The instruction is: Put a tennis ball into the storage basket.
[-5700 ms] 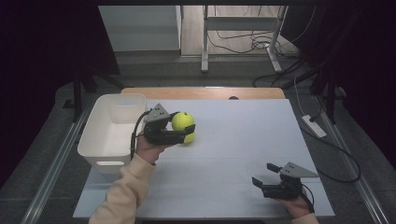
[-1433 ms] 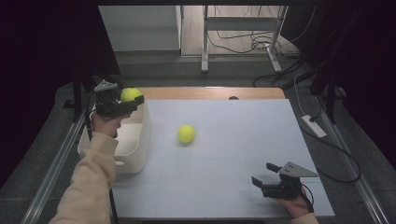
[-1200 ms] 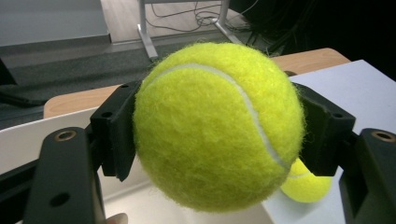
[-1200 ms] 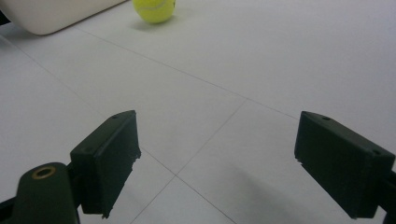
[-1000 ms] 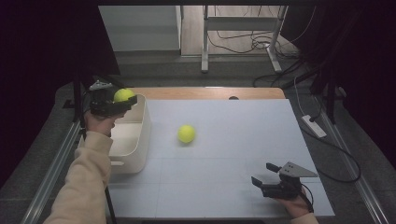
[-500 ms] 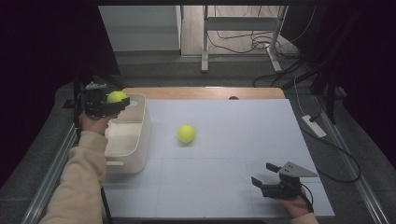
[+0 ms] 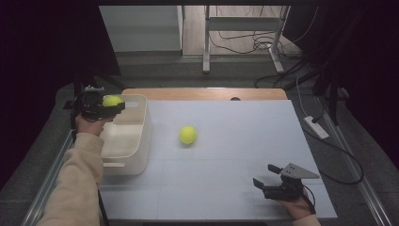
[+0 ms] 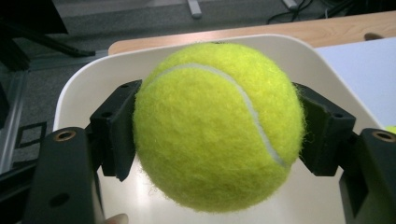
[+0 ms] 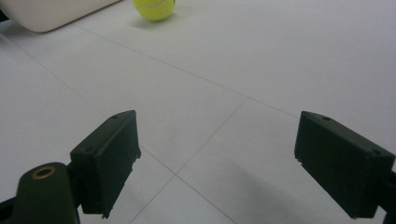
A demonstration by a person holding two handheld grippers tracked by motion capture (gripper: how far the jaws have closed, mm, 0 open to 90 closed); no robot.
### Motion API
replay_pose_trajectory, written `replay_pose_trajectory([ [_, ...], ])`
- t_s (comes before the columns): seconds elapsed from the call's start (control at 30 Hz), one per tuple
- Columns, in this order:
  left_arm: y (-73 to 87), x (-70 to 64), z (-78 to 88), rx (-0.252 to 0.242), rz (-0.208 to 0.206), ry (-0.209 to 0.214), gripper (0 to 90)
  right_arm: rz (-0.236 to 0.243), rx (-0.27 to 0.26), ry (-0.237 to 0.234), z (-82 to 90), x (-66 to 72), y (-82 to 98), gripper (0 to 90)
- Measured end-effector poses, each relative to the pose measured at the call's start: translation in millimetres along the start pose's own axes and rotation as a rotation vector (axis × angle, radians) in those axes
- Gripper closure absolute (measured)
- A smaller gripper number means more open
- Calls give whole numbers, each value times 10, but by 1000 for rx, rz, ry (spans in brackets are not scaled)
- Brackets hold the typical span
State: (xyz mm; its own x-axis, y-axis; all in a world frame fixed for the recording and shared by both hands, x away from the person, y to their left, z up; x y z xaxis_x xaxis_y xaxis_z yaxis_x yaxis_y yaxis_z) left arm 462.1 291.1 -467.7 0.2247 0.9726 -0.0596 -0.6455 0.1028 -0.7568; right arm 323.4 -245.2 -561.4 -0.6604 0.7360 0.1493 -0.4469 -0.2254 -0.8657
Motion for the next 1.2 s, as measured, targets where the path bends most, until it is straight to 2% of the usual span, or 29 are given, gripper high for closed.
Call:
replay_pose_trajectory([
  [0.2, 68, 42, -60, 41, -4, -11, 268, 3, 1, 2, 5, 1, 0, 136],
  [0.77, 175, 101, -162, 113, -13, -31, 267, 3, 1, 3, 4, -2, 1, 136],
  [1.17, 228, 60, -222, 169, -45, -39, 266, 4, 1, 2, 4, -1, 0, 136],
  [1.2, 232, 69, -224, 176, -57, -43, 266, 4, 1, 2, 3, -2, 0, 136],
])
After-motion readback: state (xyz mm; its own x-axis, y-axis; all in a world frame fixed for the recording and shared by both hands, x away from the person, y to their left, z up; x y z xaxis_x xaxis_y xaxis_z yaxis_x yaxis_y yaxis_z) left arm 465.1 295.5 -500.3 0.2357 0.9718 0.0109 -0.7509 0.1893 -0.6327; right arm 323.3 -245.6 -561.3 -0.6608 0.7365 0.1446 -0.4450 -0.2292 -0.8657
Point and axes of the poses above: each handheld gripper's, and its own axes: z roughly backward along the jaws, y roughly out of its underside, x roughly to its left, the point moved 9 cm from there along -z, roughly forward along the jaws, and after that the axes turned 4 degrees about -z, right-handed, at the moved point
